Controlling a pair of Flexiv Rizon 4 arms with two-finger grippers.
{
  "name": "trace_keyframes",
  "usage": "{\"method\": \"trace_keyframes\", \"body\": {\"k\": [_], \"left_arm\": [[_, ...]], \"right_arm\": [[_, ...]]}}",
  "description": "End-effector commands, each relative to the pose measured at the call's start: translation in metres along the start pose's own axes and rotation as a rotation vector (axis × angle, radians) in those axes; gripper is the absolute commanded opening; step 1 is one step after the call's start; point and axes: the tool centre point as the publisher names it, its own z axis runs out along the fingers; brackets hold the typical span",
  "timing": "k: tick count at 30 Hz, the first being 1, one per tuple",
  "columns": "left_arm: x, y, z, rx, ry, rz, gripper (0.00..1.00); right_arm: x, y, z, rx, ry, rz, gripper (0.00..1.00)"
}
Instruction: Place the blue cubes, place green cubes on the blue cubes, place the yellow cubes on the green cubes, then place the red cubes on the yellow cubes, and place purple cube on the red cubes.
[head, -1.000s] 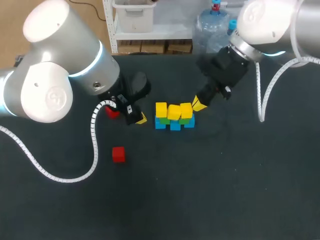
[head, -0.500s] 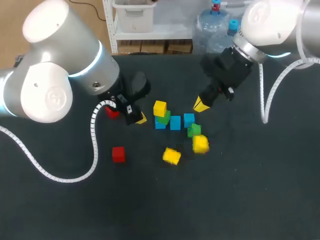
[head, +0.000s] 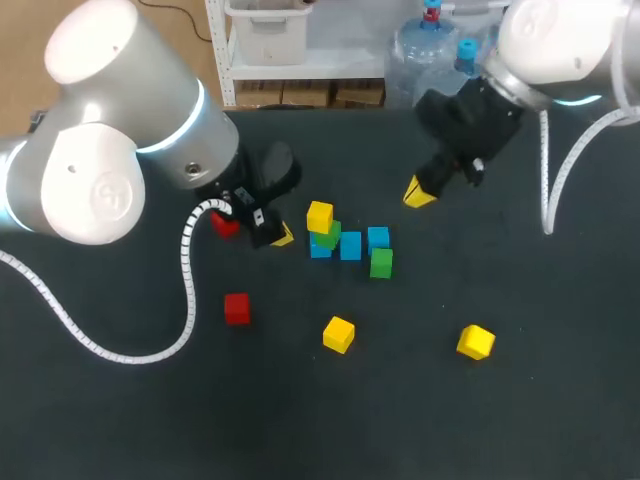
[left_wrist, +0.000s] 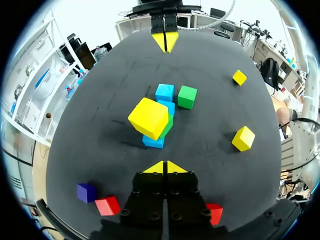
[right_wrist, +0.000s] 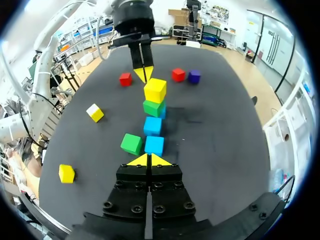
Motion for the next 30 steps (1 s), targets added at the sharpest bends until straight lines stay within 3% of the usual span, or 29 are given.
{"method": "trace_keyframes", "body": {"k": [1, 2, 3, 4, 5, 6, 7, 8, 9, 17, 23, 30], "left_arm": [[-0.005, 0.001, 0.001, -0.002, -0.010, 0.015, 0.00], [-0.007, 0.001, 0.000, -0.006, -0.014, 0.019, 0.00], [-0.009, 0.001, -0.001, -0.010, -0.022, 0.027, 0.00], [-0.010, 0.001, -0.002, -0.011, -0.025, 0.028, 0.00], [-0.011, 0.000, -0.003, -0.014, -0.024, 0.030, 0.00], [-0.011, 0.000, -0.004, -0.018, -0.024, 0.030, 0.06], [-0.011, 0.000, -0.005, -0.023, -0.025, 0.027, 0.29], [-0.011, -0.001, -0.005, -0.027, -0.027, 0.019, 0.73], [-0.010, -0.001, -0.006, -0.028, -0.032, 0.011, 1.00], [-0.017, -0.001, -0.008, -0.029, -0.117, 0.052, 1.00], [-0.029, 0.002, -0.013, -0.045, -0.137, 0.109, 1.00], [-0.024, 0.003, -0.008, 0.003, -0.178, 0.131, 1.00]], "right_arm": [[0.004, 0.018, -0.023, 0.090, -0.011, 0.005, 0.00], [0.005, 0.018, -0.027, 0.100, -0.011, 0.011, 0.02], [0.005, 0.019, -0.030, 0.106, -0.012, 0.012, 0.12], [0.005, 0.019, -0.032, 0.114, -0.009, 0.020, 0.31], [0.005, 0.019, -0.035, 0.117, -0.007, 0.026, 0.84], [0.006, 0.019, -0.037, 0.118, -0.007, 0.026, 1.00], [0.005, 0.020, -0.040, 0.124, -0.003, 0.031, 1.00], [0.004, 0.021, -0.043, 0.130, -0.004, 0.026, 1.00], [0.002, 0.022, -0.046, 0.138, 0.012, 0.010, 1.00], [-0.001, 0.037, -0.066, 0.185, 0.162, -0.039, 1.00], [-0.001, 0.049, -0.059, 0.147, 0.170, -0.028, 1.00], [-0.002, 0.049, -0.050, 0.122, 0.164, -0.016, 1.00]]}}
